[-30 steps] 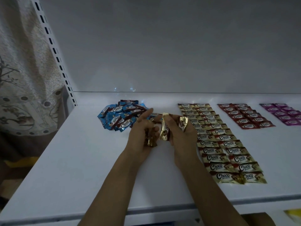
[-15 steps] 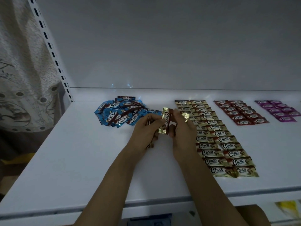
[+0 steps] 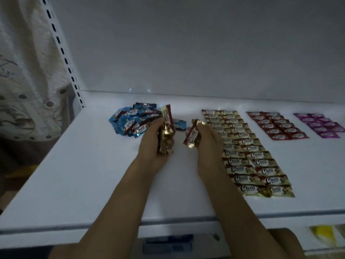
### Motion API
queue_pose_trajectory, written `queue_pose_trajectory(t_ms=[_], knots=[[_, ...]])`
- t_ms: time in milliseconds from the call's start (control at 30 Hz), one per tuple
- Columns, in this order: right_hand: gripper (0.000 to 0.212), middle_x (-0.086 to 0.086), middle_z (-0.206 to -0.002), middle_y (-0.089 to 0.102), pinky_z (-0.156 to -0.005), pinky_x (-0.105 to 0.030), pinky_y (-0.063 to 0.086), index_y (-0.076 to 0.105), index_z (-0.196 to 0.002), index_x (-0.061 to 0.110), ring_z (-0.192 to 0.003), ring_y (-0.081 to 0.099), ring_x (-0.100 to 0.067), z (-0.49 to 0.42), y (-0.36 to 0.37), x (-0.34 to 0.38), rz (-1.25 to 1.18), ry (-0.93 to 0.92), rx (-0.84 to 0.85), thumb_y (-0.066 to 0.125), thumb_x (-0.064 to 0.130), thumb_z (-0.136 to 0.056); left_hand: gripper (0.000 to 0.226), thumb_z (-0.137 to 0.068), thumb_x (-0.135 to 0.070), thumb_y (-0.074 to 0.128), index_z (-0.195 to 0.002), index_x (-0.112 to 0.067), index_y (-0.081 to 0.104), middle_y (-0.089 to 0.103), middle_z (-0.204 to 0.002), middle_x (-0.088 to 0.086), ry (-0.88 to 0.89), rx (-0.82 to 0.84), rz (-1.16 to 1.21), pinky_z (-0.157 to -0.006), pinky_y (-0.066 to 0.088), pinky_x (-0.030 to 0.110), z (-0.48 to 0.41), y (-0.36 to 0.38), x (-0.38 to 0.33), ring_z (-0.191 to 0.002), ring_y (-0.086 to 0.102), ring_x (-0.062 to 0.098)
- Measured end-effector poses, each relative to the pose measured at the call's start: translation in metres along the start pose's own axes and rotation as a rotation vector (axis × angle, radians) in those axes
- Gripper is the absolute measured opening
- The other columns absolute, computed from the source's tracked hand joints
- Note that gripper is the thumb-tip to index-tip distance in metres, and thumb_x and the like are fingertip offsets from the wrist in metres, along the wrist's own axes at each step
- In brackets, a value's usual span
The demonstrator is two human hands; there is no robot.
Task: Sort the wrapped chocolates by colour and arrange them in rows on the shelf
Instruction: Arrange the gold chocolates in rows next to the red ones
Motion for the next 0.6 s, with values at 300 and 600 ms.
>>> queue_pose_trajectory(t_ms=[300,600], knots=[[0.015,-0.006,-0.081,0.061,-0.069,-0.034,0.054,0.062,-0.094,0.014,-0.075,0.061,-0.017,-0.003,0.002,-0.003,0.017,0.012,0.0,0.061,0.001,-0.088,0.022,-0.097,-0.022,0.048,-0.104,-0.005,0.059,0.063,-0.072,0.002,0.006,0.003,0.091,-0.037,0.04,0.014,-0.001,0.002,-0.001,-0.054,0.061,0.007],[0.021,-0.007,-0.102,0.06,-0.077,-0.035,0.045,0.066,-0.101,0.013,-0.094,0.057,-0.026,0.026,0.033,0.025,1.372,-0.673,0.147,0.064,0.013,-0.08,0.022,-0.098,-0.024,0.046,-0.083,-0.013,0.057,0.058,-0.073,0.001,0.039,-0.056,0.08,-0.034,0.031,0.015,0.002,-0.001,-0.004,-0.046,0.044,0.006]])
Point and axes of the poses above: each hand's wrist, its own z-axis away from the middle knuckle, its own y-axis out of the palm, x = y × z, the point moved 10 cm from there along -z, towards the middle knuckle
